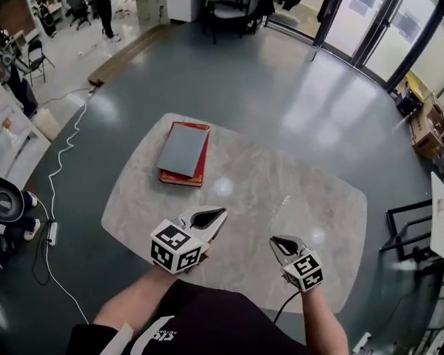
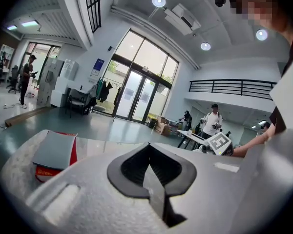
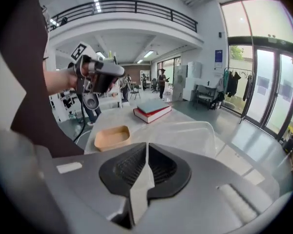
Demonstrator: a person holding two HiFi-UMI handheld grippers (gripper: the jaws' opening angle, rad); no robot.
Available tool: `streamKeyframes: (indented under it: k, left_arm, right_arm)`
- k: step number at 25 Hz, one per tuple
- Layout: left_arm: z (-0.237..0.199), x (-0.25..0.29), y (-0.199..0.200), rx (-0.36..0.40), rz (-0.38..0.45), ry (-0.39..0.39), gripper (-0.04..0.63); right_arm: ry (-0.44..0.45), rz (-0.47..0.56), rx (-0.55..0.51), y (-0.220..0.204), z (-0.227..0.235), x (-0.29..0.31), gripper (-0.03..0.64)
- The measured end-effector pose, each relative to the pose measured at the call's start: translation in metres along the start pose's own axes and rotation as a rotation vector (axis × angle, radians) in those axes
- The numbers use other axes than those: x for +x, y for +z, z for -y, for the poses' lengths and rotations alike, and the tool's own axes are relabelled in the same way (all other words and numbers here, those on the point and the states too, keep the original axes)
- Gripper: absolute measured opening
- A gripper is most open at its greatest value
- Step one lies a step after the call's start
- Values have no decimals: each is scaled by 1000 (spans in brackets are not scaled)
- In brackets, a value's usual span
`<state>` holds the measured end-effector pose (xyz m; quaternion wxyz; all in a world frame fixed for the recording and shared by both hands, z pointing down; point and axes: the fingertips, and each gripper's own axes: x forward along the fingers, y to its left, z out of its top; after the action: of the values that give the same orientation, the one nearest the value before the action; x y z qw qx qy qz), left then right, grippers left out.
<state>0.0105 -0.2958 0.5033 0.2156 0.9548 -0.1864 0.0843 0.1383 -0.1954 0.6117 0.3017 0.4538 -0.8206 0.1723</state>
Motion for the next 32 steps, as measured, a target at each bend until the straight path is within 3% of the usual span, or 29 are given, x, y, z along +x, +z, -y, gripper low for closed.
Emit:
streamKeyframes:
  k: [7, 14, 20, 26, 32]
  left_arm:
    - [37, -9, 16, 38, 28, 35, 5]
    - [47, -19, 27, 89, 30, 61, 5]
    - [58, -32, 60, 141, 90, 65, 4]
    - [69, -51, 84, 164, 144, 52, 5]
    - [68, -66, 100, 210, 170, 86, 5]
  right_arm:
    - [-36, 227, 143, 33, 13, -71, 18]
    - [-44, 417, 205, 71, 19, -120, 18]
    - [-70, 597, 287, 103, 23, -166, 18]
    - [-67, 684, 235, 134, 14, -191, 18]
    - [-42, 747, 177, 159, 2, -210, 17]
